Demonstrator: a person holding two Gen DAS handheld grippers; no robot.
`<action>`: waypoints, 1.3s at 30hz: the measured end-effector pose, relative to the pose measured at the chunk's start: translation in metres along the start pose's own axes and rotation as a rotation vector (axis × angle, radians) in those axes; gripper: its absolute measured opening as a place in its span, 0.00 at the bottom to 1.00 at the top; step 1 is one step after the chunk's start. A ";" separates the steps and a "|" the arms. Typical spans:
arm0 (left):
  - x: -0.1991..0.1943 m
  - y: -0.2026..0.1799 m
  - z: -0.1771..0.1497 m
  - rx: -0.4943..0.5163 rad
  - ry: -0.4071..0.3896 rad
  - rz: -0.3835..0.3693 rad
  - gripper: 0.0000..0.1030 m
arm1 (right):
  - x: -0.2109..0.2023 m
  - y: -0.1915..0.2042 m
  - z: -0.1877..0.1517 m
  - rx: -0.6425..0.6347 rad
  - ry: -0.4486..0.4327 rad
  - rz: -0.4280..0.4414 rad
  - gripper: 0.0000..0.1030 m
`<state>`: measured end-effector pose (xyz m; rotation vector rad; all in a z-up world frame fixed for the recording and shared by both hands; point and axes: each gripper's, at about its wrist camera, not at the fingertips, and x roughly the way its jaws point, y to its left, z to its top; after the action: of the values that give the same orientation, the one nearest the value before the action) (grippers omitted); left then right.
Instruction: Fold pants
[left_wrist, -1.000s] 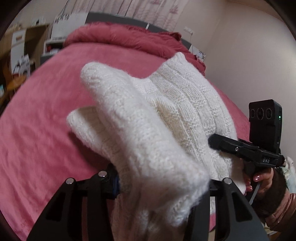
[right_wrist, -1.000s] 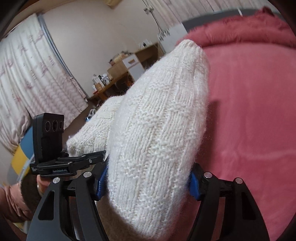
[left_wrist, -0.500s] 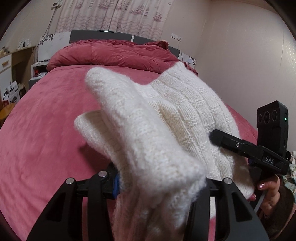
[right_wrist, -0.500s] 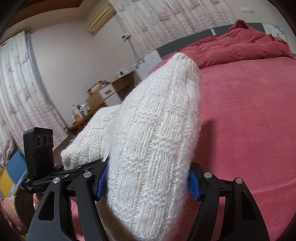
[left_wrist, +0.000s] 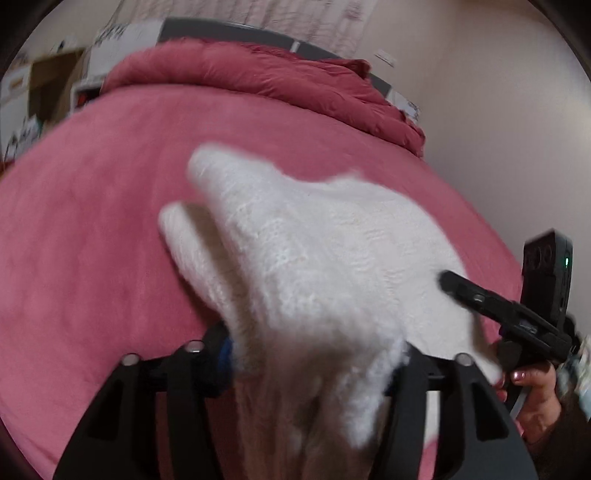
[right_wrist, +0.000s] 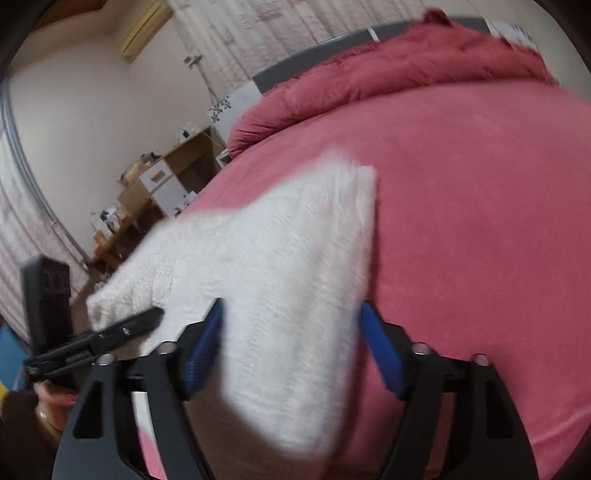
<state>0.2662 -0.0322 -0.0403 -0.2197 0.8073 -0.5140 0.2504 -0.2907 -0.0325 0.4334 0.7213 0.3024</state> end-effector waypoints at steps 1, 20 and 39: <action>0.001 0.009 -0.004 -0.048 -0.006 -0.013 0.73 | 0.001 -0.003 -0.001 0.017 0.009 0.008 0.79; -0.079 -0.069 -0.026 0.191 -0.203 0.155 0.59 | -0.042 0.078 0.001 -0.188 -0.140 -0.053 0.38; -0.054 -0.053 -0.029 0.057 0.016 0.257 0.98 | -0.053 0.086 -0.022 -0.226 -0.119 -0.124 0.70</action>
<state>0.1952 -0.0500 -0.0054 -0.0576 0.8217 -0.2964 0.1875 -0.2316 0.0240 0.1891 0.5874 0.2360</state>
